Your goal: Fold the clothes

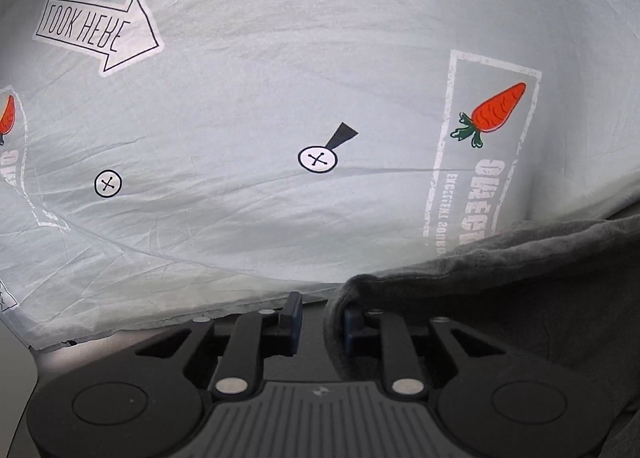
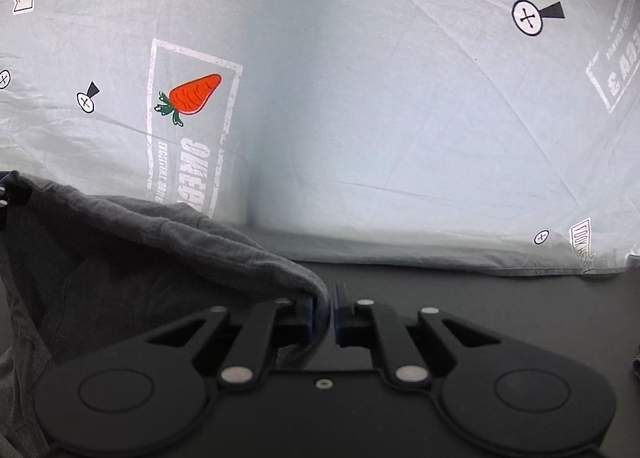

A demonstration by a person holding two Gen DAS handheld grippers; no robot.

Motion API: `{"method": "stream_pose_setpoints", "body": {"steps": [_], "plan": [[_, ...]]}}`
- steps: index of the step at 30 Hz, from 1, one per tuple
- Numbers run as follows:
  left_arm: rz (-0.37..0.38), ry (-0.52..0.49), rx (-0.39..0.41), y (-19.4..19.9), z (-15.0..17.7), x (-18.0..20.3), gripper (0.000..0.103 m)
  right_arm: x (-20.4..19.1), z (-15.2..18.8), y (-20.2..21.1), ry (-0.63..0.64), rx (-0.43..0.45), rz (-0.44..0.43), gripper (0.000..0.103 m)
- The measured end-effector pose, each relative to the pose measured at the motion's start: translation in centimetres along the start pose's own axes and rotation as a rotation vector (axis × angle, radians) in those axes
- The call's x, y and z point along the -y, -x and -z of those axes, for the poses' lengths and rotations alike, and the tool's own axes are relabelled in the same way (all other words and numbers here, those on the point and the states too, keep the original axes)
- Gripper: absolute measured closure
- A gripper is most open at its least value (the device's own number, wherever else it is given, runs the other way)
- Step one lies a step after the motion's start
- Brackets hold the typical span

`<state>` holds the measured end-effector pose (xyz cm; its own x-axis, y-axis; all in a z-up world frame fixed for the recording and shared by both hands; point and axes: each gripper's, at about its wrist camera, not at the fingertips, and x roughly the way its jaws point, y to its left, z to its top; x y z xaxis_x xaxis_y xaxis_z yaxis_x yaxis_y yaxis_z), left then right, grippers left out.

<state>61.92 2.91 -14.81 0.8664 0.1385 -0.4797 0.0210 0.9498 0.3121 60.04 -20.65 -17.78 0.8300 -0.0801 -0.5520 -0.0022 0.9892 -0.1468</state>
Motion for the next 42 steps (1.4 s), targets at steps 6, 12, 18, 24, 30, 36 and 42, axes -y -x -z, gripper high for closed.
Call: {"method": "stream_pose_setpoints", "body": {"steps": [6, 12, 18, 24, 30, 36, 42], "plan": [[-0.013, -0.007, 0.1, 9.4, -0.5, -1.7, 0.074, 1.9, 1.8, 8.2, 0.001, 0.085, 0.053, 0.094], [-0.022, -0.014, 0.125, 17.2, 1.3, -1.7, 0.073, 1.9, 4.9, 13.5, 0.064, 0.093, 0.09, 0.092], [-0.021, -0.047, 0.098, 21.7, 5.6, -1.1, 0.073, 0.9, 10.0, 17.5, 0.129, 0.049, 0.102, 0.092], [0.0, -0.104, -0.023, 22.6, 12.2, -0.2, 0.073, -2.0, 15.3, 18.1, 0.267, -0.017, 0.106, 0.091], [0.087, -0.177, -0.232, 20.8, 18.6, 0.7, 0.064, -2.3, 17.9, 16.6, 0.276, -0.163, 0.044, 0.076], [0.089, -0.064, -0.227, 23.0, 18.4, -3.2, 0.03, 0.3, 16.1, 19.3, 0.144, -0.185, -0.021, 0.041], [0.073, 0.052, -0.067, 25.7, 14.5, -6.3, 0.032, 1.9, 14.3, 21.0, 0.011, -0.171, -0.04, 0.019]]}}
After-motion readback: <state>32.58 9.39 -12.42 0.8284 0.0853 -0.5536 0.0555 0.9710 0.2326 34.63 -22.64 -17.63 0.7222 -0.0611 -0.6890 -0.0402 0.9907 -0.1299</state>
